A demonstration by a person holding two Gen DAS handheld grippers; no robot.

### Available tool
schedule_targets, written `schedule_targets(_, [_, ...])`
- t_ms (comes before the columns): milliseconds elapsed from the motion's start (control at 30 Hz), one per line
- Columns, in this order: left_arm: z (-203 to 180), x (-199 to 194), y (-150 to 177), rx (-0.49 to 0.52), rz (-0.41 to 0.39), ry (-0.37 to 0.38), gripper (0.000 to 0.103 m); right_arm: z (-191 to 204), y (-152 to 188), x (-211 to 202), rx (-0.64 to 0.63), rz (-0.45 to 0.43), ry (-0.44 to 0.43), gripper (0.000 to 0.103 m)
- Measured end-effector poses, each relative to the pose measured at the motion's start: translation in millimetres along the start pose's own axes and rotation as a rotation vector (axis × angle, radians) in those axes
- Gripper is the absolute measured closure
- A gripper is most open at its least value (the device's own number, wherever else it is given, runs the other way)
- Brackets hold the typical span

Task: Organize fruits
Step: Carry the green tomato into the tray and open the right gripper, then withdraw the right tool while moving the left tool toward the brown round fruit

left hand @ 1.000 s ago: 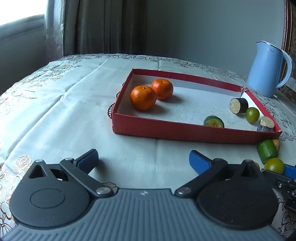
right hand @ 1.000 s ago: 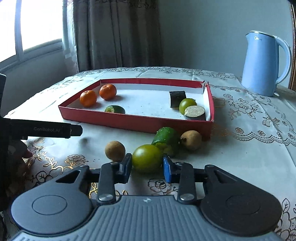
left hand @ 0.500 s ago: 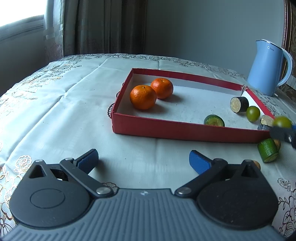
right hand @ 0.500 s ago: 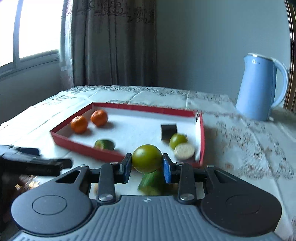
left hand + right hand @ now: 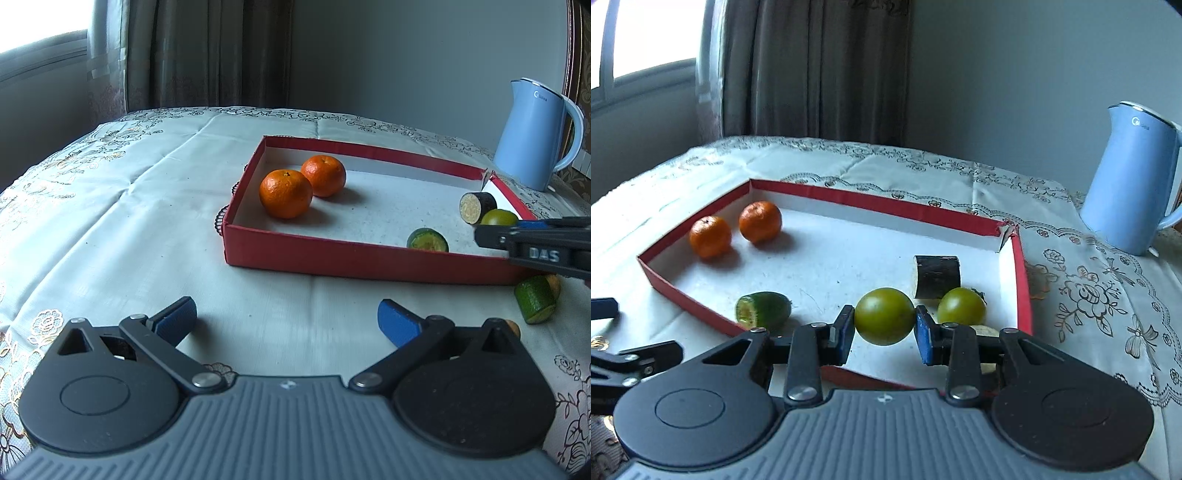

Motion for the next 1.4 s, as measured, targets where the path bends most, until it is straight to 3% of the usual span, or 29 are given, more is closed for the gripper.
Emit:
schedule_targets(300, [-0.2, 0.3, -0.2, 0.001, 0.0, -0.001, 0.0, -7.8, -2.4, 19.2, 0.042, 0.046, 0.015, 0.069])
schedule_targets(567, [-1.0, 0.7, -0.1, 0.007, 0.003, -0.005, 0.0, -11.8, -1.5, 19.9, 0.062, 0.035, 0.007, 0.069])
schedule_targets(667, [-1.6, 1.0, -0.1, 0.011, 0.004, -0.008, 0.0, -14.0, -1.7, 16.9, 0.072, 0.023, -0.014, 0.061])
schedule_targets(767, [-2.5, 1.4, -0.2, 0.015, 0.005, -0.012, 0.0, -13.2, -1.1, 6.4, 0.063, -0.019, -0.021, 0.044])
schedule_targets(833, [-2.9, 1.6, -0.1, 0.017, 0.006, -0.014, 0.0, -11.5, 0.3, -3.6, 0.053, -0.066, -0.006, 0.027])
schedule_targets(1133, [-5.1, 2.7, -0.2, 0.031, 0.011, -0.024, 0.0, -22.9, 13.1, -52.1, 0.091, -0.248, 0.039, 0.02])
schedule_targets(1267, [-5.1, 3.0, -0.1, 0.033, 0.012, -0.026, 0.0, -41.6, 28.2, -74.6, 0.139, -0.347, 0.13, 0.013])
schedule_targets(1400, [-5.8, 3.2, -0.3, 0.036, 0.013, -0.028, 0.0, -63.4, 39.7, -86.0, 0.224, -0.385, 0.193, 0.008])
Point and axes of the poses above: each gripper's, at about its wrist camera, not at the fingertips, and x roughly the way its jaws point, z to its left, y to its underside, the point moved 1 cm from there along x, roughly the way its jaws point, and after that the axes turned 3 degrees about -y, right-handed, at the moved point
